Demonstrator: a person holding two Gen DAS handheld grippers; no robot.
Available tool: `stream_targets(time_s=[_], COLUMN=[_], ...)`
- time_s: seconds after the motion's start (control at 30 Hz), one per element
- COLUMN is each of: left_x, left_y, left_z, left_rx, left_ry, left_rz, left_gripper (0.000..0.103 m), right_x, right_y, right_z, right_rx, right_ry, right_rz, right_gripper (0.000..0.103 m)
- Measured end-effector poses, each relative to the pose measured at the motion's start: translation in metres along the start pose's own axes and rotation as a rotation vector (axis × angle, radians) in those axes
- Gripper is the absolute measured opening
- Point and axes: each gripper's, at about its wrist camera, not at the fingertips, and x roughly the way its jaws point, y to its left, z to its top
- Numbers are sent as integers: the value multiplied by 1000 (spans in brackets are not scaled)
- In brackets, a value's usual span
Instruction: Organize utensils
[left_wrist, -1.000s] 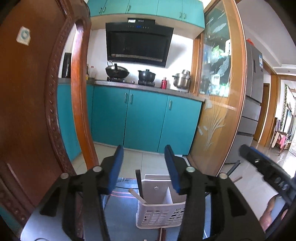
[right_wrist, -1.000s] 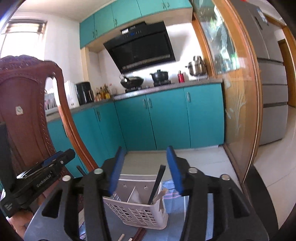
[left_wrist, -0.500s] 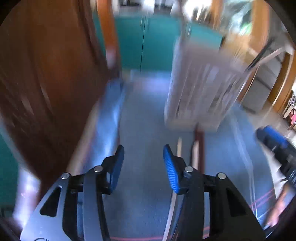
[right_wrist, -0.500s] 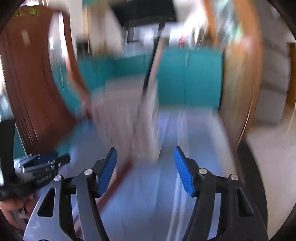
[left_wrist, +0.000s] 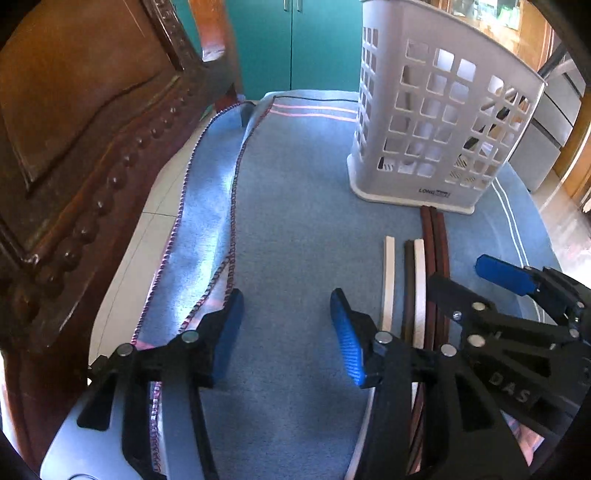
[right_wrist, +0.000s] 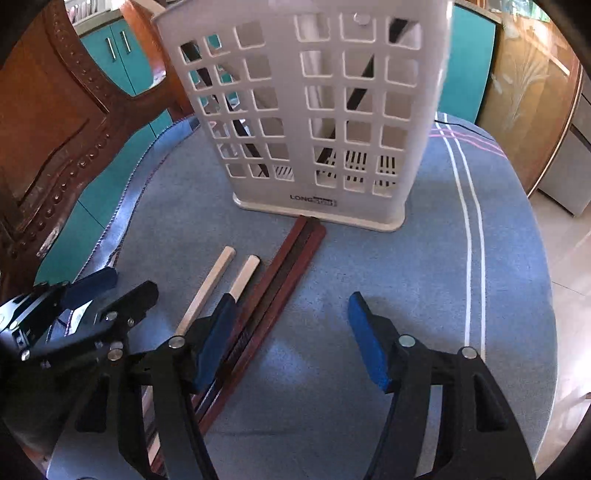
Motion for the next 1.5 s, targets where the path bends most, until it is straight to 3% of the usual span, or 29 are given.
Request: stream_targets(time_s=[0.17, 0.27, 0.53, 0.9, 1.03, 1.27, 1.5], left_x=[2, 5, 7, 4, 3, -1, -1], left_y=[-2, -2, -6, -3, -9, -26, -22], left_z=[-1, -1, 0, 3, 1, -3, -2], left_rx=[15, 25, 38, 22, 48, 108, 95], left_ry=[8, 12, 9, 0, -7, -12, -12], left_rz=[-9, -5, -1, -52, -94, -112, -89], left_gripper=[53, 54, 57, 57, 57, 58, 59], right_x=[-1, -5, -15, -43, -41, -19, -12], right_y=[6, 2, -43, -81, -88, -54, -40], right_z=[-3, -2, -11, -15, -16, -15, -19], right_rx=[-51, -72, -52, 51, 63, 17, -4], right_ry=[11, 28, 44, -58, -47, -17, -18], right_rz=[51, 64, -2, -15, -19, -34, -49], right_gripper=[22, 11, 11, 12, 25, 36, 47])
